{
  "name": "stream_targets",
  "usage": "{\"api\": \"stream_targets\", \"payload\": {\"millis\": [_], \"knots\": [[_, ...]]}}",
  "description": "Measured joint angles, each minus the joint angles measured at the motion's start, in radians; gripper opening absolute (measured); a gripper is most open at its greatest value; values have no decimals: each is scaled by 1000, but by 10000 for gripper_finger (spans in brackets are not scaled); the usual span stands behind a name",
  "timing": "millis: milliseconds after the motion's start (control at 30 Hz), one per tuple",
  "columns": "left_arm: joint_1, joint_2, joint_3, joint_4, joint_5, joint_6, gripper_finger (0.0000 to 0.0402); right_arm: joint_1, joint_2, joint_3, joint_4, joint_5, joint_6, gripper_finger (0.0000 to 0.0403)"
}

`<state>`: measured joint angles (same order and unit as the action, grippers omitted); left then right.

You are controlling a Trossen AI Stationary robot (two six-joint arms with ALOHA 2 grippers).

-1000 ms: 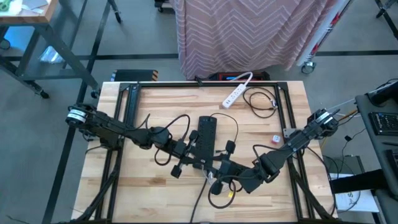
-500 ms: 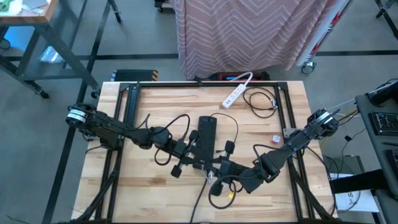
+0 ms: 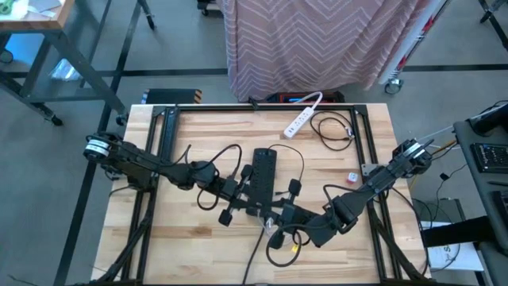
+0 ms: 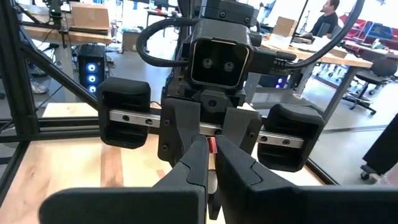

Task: Insert USB
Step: Insert the violet charger cable into the red charger adapter

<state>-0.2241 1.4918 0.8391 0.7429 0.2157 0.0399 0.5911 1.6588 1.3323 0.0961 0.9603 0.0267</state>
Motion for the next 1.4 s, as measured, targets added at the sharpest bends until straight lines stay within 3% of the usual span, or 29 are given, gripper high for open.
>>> {"api": "stream_targets", "payload": {"millis": [333, 600, 867, 967, 1100, 1267, 1400], "knots": [[2, 0, 0, -8, -36, -45, 1, 0, 0, 0, -16, 16, 31, 11], [5, -2, 0, -24, -39, -46, 1, -1, -12, -2, -18, 12, 52, 94], [17, -37, 1, -133, -43, -37, 0, -1, -123, -2, -89, 36, 107, 163], [17, -53, 1, -189, -47, -16, 0, -8, -197, -2, -244, 58, 221, 177], [17, -62, 1, -234, -49, 0, 0, -29, -303, -2, -586, 72, 473, 185], [16, -62, 1, -239, -50, 2, 0, -66, -400, -2, -1155, 46, 989, 184], [16, -62, 1, -242, -49, 2, 0, -102, -420, -29, -1584, -77, 1408, 184]]}}
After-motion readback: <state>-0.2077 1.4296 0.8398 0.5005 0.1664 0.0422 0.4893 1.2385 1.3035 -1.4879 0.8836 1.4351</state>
